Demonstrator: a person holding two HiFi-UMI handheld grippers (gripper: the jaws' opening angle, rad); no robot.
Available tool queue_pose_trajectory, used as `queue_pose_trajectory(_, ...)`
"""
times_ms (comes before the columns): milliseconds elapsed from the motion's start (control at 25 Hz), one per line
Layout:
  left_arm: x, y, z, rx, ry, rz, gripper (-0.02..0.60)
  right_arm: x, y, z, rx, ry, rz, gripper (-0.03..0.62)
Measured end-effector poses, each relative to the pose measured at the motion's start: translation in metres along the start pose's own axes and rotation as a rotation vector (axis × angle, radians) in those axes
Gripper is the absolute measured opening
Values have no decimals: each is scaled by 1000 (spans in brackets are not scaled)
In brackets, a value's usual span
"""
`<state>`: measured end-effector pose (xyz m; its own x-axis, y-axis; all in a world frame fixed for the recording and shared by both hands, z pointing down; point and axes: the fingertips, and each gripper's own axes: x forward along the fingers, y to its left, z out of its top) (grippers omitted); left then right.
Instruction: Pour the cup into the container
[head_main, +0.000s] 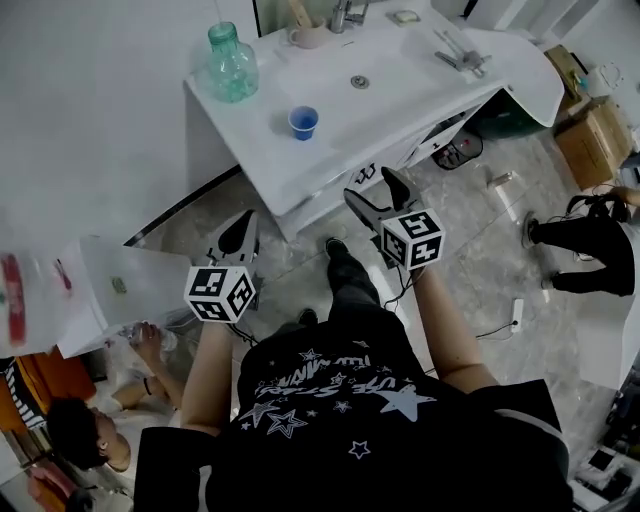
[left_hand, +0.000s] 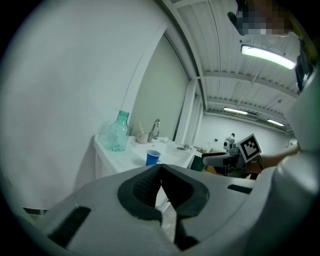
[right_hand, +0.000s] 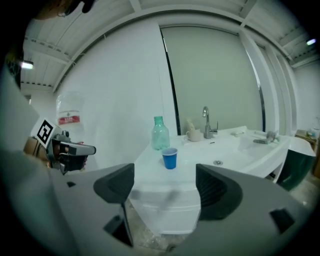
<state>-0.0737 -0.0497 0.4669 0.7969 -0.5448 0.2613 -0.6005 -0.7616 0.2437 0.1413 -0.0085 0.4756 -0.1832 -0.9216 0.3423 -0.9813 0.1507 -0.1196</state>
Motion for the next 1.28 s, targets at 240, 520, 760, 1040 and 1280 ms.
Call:
queue_pose_trajectory(240, 56, 37, 13, -45, -5, 136, 9, 83, -37, 28, -143, 7, 157, 394)
queue_pose_trajectory(520, 103, 53, 22, -56, 17, 233, 9, 149, -47, 25, -299, 114, 390, 400)
queue_pose_trajectory(760, 118, 72, 30, -73, 7, 326, 9, 185, -40, 5, -377, 198, 539, 388)
queue_pose_trajectory(1040, 128, 83, 29, -98, 4, 404, 9, 207, -31, -12, -462, 260, 676, 383)
queue_pose_trajectory(1280, 130, 87, 29, -108, -5, 461, 9, 223, -25, -17, -498, 274, 762, 371)
